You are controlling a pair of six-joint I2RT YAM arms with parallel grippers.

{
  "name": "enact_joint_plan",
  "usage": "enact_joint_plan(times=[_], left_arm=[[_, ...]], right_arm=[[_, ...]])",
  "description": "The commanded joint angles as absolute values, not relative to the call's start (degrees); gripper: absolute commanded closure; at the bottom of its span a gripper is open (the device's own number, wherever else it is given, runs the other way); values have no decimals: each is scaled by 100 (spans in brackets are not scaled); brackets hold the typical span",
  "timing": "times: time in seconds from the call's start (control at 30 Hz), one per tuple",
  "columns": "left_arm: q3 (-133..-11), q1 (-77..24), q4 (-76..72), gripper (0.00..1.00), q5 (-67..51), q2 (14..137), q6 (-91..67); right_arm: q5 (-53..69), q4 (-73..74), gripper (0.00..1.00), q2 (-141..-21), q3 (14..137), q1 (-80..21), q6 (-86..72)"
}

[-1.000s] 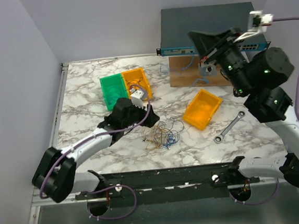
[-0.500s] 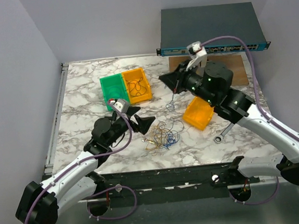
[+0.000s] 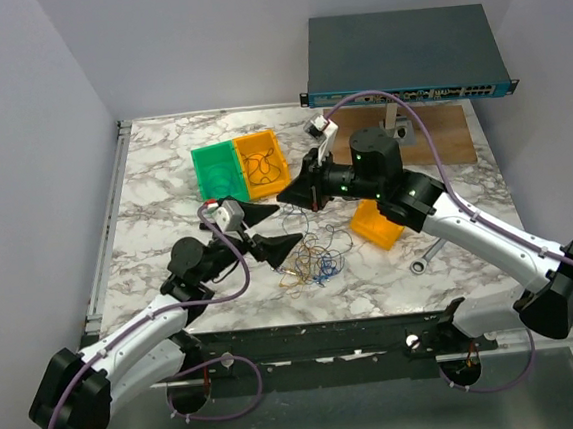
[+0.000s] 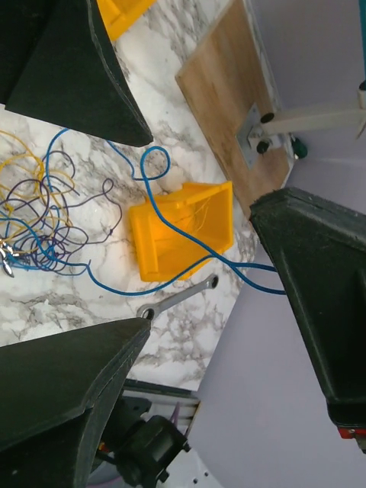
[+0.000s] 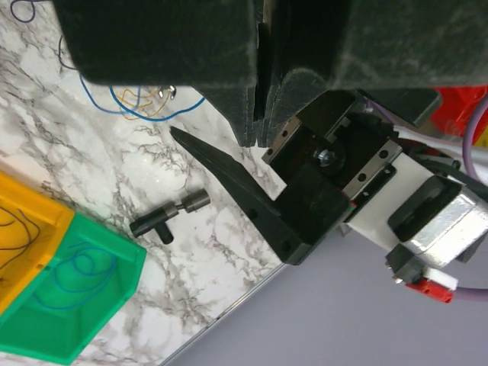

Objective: Untangle the cables

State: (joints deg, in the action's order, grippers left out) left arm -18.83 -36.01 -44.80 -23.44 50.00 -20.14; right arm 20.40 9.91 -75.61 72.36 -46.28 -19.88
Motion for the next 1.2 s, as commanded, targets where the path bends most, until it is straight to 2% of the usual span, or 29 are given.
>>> enact_joint_plan(times=[0.0,0.3,0.4,0.53,0.6,0.73,0.83,0.87,0.9,1.0,1.1,1.17], left_arm=[[-2065,-3612,-4843,1,-3094,5376,-2135],[-2345,-3611,-4628,1,-3079,5775,-2215],[-2383,-3617,-4741,5,-3209,5936,-2254],[-2597,-3630,-4430,21,-3313,6121,-2180],[-2596,-3635,-4452,32,-3322,6142,-2175],[-2578,-3638,-4460,63,-3275,6089,-2153],[-2612,-3646,-4421,94,-3330,6063,-2162],[-2626,-3647,-4384,100,-3316,6069,-2162],[-2629,-3647,-4342,100,-3270,6066,-2162],[-2707,-3646,-4007,100,-2914,6096,-2156],[-3074,-3645,-3037,100,-2199,6239,-1980],[-3311,-3637,-2484,100,-1779,6408,-1885]], right_arm=[[2842,753,99,-7649,7203,-4641,-1876],[3226,406,99,-7745,7148,-4643,-2076],[3258,178,99,-7801,7113,-4645,-2194],[3133,-247,99,-7823,7060,-4645,-2386],[2982,-331,99,-7801,7057,-4641,-2428],[2526,-390,99,-7695,7041,-4641,-2471],[2213,-620,99,-7559,6834,-4643,-2572],[2054,-697,98,-7499,6742,-4645,-2606],[1863,-772,94,-7415,6627,-4642,-2641],[891,-872,71,-7042,6257,-4641,-2667],[-568,-915,67,-6523,5736,-4642,-2769],[-1358,-1026,69,-6150,5333,-4635,-2783]])
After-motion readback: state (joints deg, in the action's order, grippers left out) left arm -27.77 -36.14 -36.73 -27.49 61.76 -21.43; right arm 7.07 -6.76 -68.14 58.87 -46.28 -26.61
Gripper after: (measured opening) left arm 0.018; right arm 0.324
